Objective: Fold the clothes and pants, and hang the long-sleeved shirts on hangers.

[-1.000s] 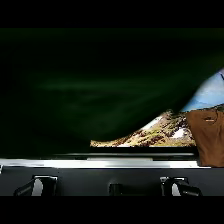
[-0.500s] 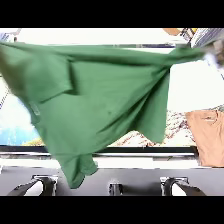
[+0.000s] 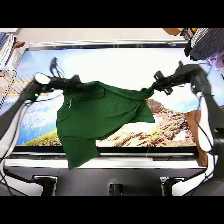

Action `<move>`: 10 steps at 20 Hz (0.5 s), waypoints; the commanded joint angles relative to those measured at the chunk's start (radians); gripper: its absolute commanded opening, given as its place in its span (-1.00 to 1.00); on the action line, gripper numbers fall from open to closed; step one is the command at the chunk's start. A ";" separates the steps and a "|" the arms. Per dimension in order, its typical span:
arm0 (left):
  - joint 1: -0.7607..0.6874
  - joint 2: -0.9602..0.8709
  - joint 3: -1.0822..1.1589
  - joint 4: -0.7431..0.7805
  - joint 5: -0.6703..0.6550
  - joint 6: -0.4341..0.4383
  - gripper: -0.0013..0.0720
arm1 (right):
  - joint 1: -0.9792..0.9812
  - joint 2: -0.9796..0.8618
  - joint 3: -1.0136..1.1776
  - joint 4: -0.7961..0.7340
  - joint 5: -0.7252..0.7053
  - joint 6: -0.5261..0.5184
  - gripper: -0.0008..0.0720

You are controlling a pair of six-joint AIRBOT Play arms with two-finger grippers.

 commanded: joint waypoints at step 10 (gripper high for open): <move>0.185 0.071 0.072 0.011 -0.303 0.027 0.88 | -0.167 0.079 0.001 -0.032 -0.193 -0.340 0.17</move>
